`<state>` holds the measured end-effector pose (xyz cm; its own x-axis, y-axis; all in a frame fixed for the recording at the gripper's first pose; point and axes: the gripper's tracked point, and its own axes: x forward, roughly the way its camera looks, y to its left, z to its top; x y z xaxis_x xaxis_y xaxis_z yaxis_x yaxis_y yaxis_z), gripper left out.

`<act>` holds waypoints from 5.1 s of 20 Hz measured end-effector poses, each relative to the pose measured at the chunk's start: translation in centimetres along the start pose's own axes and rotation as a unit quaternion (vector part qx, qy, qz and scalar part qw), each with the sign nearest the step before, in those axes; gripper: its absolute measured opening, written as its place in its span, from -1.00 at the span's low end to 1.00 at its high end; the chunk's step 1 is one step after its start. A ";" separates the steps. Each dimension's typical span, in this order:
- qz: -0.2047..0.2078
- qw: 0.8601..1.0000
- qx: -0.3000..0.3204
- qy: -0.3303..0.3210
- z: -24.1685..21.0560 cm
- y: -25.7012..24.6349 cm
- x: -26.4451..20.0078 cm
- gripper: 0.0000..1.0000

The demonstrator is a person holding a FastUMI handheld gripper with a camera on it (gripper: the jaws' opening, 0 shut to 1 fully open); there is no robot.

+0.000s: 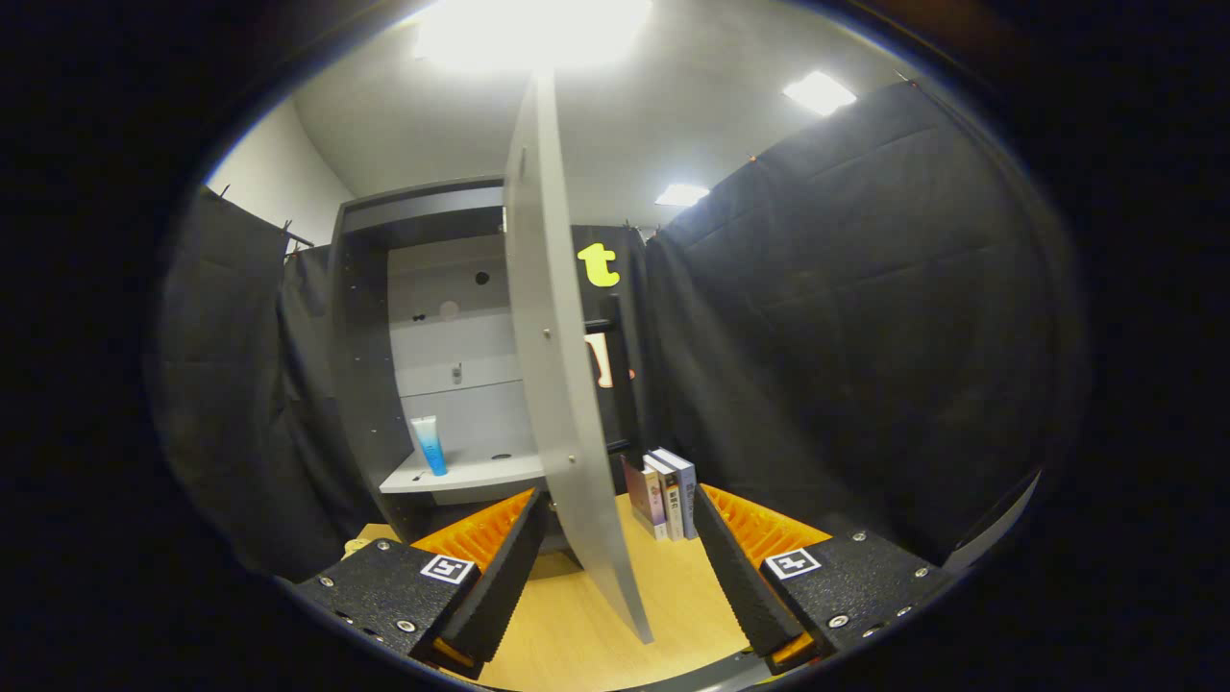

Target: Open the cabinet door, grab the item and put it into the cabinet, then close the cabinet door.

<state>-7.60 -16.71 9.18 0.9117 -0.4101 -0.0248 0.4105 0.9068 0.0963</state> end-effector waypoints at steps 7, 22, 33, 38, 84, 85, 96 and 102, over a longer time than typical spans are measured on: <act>-0.084 0.996 -0.010 -0.014 2.2 -7.0 4.5 0.90; -0.087 0.993 -0.061 -0.043 4.7 -4.0 11.3 0.85; -0.043 0.997 -0.057 -0.036 3.6 1.7 8.5 0.85; 0.003 0.998 -0.055 -0.034 3.0 5.8 7.8 0.85; 0.210 0.976 -0.060 0.003 -4.3 22.8 2.0 0.88; 0.208 0.976 -0.059 0.002 -4.4 22.5 1.7 0.88; 0.192 0.980 -0.060 -0.002 -7.6 20.5 -1.3 0.89; 0.189 0.980 -0.063 0.009 -9.7 20.1 -2.2 0.89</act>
<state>-1.21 3.36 1.54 0.9987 -0.0420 -0.0280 0.0414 0.9989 -0.0220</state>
